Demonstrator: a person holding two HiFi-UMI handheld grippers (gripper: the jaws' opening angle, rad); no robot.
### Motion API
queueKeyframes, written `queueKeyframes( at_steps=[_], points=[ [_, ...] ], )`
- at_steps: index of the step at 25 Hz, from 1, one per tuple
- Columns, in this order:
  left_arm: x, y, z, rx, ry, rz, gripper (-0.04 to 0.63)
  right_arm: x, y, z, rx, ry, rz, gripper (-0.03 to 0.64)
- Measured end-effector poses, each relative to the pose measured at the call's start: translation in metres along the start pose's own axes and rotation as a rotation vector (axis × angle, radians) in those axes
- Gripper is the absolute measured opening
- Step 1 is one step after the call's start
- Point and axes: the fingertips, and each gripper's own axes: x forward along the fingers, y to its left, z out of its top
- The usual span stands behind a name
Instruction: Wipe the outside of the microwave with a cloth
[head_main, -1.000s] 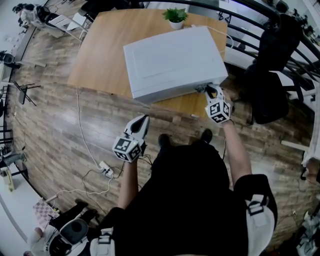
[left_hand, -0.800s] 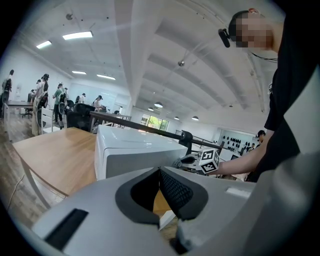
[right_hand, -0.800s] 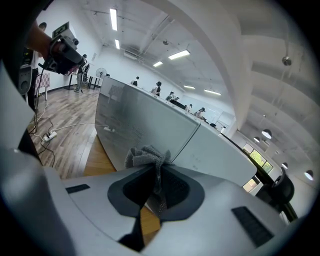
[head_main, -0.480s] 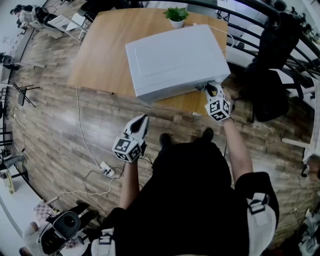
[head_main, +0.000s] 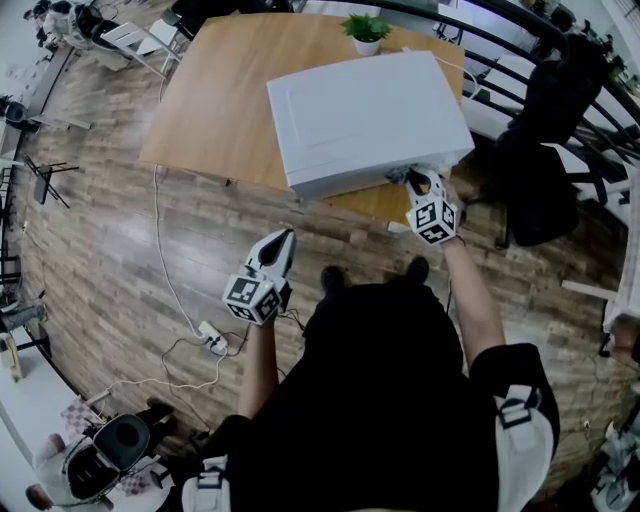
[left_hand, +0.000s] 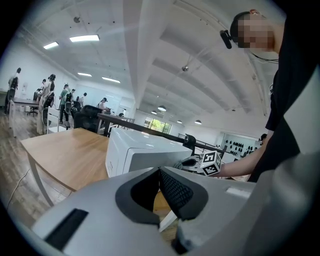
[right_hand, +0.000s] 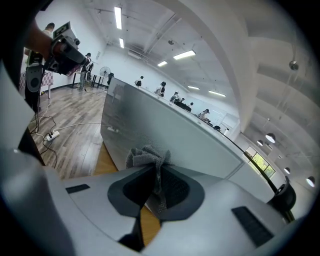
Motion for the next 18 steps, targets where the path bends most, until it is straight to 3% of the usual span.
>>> queueKeyframes(
  at_steps=[18],
  points=[
    [-0.06, 0.048, -0.005, -0.013, -0.034, 0.059, 0.003, 0.027, 0.07, 0.057, -0.046, -0.032, 0.068, 0.034]
  ],
)
